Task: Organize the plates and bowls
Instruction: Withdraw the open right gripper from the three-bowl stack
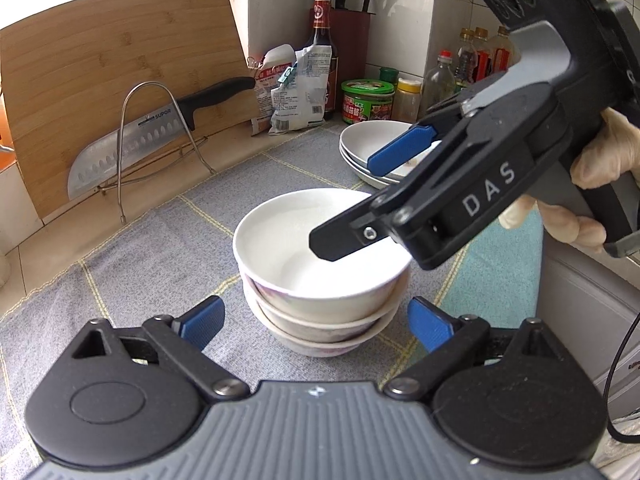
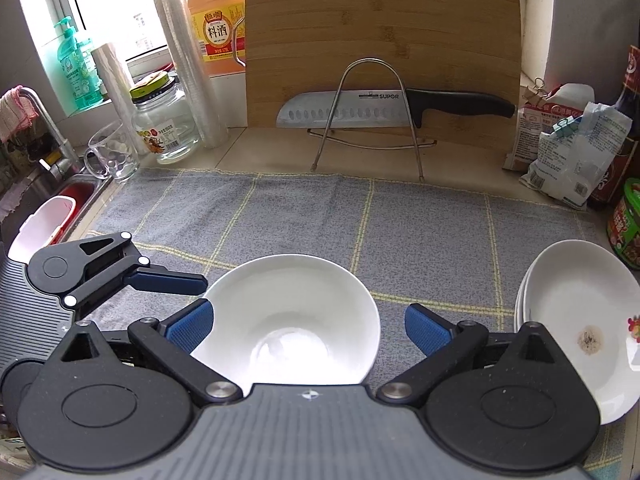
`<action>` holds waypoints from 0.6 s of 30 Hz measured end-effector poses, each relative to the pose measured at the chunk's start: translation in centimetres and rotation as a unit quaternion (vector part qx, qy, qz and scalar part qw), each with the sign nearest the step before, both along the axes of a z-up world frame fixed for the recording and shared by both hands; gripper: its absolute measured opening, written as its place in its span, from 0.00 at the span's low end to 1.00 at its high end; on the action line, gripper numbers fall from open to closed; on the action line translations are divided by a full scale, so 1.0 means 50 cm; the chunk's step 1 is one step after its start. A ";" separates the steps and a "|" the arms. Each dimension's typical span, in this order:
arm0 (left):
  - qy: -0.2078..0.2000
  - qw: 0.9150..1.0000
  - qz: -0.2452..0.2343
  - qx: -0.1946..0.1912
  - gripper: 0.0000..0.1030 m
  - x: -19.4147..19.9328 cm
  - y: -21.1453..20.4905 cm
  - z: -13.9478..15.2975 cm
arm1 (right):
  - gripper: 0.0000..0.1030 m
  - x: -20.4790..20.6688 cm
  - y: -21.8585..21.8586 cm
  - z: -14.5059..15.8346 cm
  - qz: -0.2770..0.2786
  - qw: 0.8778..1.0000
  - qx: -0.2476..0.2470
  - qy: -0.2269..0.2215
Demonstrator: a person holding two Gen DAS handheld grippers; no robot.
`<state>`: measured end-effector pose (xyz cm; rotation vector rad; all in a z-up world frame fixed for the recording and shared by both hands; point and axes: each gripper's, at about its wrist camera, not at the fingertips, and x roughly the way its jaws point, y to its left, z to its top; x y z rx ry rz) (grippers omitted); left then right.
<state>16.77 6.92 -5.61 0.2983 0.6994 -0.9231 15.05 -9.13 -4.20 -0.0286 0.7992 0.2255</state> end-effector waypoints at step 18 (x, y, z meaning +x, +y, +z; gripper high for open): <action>0.010 1.000 -0.003 0.020 0.95 -0.008 0.025 -0.026 | 1.00 -0.084 -0.010 -0.008 -0.032 0.998 -0.005 -0.053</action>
